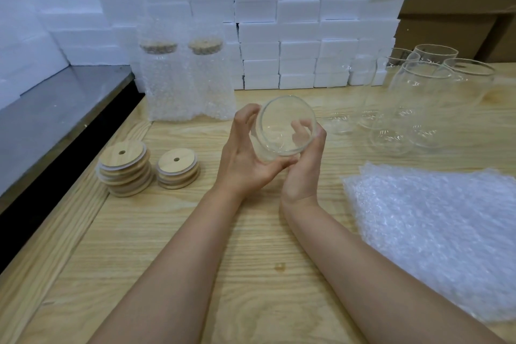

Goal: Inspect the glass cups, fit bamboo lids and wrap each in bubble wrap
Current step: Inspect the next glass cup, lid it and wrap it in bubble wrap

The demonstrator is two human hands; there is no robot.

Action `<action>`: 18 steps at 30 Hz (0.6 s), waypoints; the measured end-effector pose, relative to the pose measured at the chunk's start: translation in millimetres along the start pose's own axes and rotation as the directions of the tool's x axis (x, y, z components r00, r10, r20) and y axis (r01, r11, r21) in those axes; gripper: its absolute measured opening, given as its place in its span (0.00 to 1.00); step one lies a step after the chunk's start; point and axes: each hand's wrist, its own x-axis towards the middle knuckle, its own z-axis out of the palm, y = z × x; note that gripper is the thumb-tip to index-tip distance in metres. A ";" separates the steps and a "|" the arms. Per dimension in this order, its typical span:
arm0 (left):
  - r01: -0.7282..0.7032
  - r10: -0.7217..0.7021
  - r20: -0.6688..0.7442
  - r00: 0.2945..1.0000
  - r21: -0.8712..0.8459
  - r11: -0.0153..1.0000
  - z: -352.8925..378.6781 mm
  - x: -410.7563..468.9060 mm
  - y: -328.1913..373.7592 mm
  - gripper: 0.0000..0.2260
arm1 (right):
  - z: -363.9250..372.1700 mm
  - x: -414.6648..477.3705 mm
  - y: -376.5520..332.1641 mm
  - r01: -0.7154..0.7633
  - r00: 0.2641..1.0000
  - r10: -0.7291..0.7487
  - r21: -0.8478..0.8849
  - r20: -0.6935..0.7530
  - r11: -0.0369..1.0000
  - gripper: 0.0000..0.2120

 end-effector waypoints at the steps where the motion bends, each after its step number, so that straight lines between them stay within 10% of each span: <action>1: 0.009 -0.009 0.001 1.000 0.005 1.000 0.2 -0.3 0.0 0.39 | 0.9 -0.6 -1.1 0.019 1.000 -0.019 -0.022 -0.004 1.000 0.25; 18: -0.052 0.053 -0.089 0.995 0.013 0.999 4.4 2.6 -2.5 0.38 | 5.2 -6.5 -8.4 0.160 0.985 -0.157 -0.048 0.069 0.986 0.17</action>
